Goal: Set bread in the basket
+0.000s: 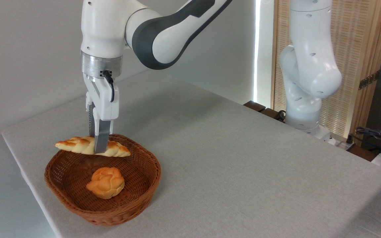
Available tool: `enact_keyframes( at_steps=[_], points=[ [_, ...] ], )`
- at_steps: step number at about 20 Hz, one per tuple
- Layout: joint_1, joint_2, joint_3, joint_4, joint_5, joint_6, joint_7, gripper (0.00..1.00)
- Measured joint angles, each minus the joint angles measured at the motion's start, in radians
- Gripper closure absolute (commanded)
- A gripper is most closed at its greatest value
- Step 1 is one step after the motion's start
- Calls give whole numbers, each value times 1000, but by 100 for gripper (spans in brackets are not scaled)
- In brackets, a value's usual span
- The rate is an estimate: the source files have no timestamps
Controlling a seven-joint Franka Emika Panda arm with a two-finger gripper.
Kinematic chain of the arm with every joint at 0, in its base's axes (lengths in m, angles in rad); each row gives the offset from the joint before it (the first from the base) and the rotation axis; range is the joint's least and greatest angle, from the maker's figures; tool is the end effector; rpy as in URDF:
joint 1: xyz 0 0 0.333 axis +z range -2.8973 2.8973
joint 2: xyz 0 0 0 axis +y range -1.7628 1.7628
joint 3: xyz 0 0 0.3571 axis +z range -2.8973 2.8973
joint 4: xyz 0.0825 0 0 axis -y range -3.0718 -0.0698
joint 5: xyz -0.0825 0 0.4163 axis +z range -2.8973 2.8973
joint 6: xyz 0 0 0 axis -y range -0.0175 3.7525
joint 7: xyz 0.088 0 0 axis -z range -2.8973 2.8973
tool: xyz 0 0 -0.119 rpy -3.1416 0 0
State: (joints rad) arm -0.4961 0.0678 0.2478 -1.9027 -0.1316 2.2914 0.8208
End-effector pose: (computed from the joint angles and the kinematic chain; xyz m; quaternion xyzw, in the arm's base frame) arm 0.6213 -0.1652 0.5140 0.8648 -0.4733 0.1676 0.0003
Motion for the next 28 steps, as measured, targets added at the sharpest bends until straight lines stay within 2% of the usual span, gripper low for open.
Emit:
enact_keyframes(
  at_steps=[9,13,15,18,22,24,28],
  points=[
    [0,1,0,0,0,-11,0,0],
    [0,-21,1,8,0,-67,-12,0],
    [0,-54,2,20,0,-137,-21,0],
    [0,-125,6,62,5,-334,-35,0],
    [0,-177,6,155,75,-579,-139,0],
    [0,-183,7,197,90,-655,-181,0],
    [0,-181,19,243,92,-701,-212,0]
  ],
)
